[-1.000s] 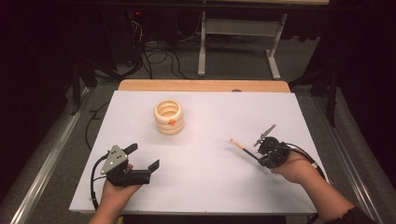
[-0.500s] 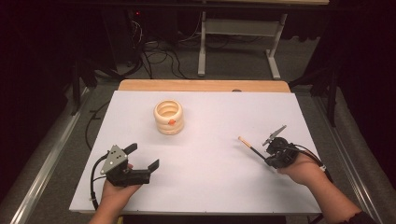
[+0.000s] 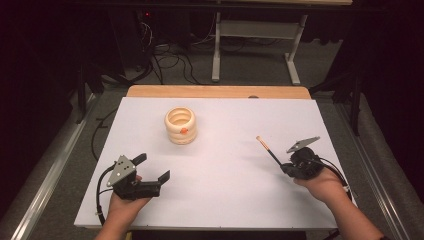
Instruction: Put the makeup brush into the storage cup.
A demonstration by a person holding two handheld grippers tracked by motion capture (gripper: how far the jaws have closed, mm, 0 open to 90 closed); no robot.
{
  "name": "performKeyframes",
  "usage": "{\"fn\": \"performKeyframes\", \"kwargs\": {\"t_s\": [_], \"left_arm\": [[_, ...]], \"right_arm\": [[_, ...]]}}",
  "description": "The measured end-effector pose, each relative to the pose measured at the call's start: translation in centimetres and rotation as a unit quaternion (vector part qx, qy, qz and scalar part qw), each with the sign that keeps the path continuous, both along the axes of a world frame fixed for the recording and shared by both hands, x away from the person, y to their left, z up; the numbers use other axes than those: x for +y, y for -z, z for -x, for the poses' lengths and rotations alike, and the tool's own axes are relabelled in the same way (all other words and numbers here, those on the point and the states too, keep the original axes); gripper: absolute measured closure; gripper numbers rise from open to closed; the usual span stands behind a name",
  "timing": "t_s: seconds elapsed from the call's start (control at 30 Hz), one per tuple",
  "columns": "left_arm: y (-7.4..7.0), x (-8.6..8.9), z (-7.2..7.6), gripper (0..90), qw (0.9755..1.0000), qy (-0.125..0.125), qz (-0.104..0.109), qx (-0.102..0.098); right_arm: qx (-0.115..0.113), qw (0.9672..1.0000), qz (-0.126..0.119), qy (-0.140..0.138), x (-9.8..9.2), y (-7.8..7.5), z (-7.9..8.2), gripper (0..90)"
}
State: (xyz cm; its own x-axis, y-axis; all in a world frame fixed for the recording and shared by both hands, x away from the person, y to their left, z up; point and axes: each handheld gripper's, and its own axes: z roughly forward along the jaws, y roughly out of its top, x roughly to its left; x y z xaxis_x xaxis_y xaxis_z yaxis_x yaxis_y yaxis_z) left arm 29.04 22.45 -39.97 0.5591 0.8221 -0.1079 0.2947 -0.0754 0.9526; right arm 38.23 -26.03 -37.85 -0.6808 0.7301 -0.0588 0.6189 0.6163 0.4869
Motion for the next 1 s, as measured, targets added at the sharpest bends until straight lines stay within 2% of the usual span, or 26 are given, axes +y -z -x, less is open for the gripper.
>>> {"fn": "performKeyframes", "kwargs": {"t_s": [0.1,0.27,0.4,0.5,0.6,0.77,0.83,1.0], "left_arm": [[0.0,0.0,0.0,0.8,1.0000,-0.001,0.002,0.001],[0.0,0.2,-0.1,0.8,1.0000,-0.003,0.001,0.002],[0.0,0.3,-0.1,0.8,1.0000,-0.005,0.005,0.001],[0.0,0.3,-0.1,0.8,1.0000,-0.005,0.005,0.001],[0.1,0.4,-0.2,0.8,1.0000,-0.005,0.002,0.002],[0.1,0.4,-0.2,0.8,1.0000,-0.005,0.005,0.001],[0.1,0.5,-0.2,0.8,1.0000,-0.006,0.004,0.002],[0.1,0.7,-0.3,0.8,0.9999,-0.010,0.005,0.004]], "right_arm": [[-0.018,0.9994,-0.027,0.009,-0.4,0.2,0.4,86.8],[-0.035,0.9983,-0.043,0.020,-0.6,0.6,0.8,86.9],[-0.052,0.9956,-0.074,0.023,-0.7,1.2,1.2,86.9],[-0.062,0.9948,-0.077,0.026,-0.6,1.5,1.4,86.9],[-0.074,0.9917,-0.099,0.033,-0.5,1.9,1.6,86.9],[-0.080,0.9898,-0.112,0.037,-0.5,2.2,1.6,86.9],[-0.091,0.9885,-0.115,0.036,-0.5,2.4,1.6,86.9],[-0.097,0.9845,-0.140,0.041,-0.6,2.8,1.8,86.9]]}}
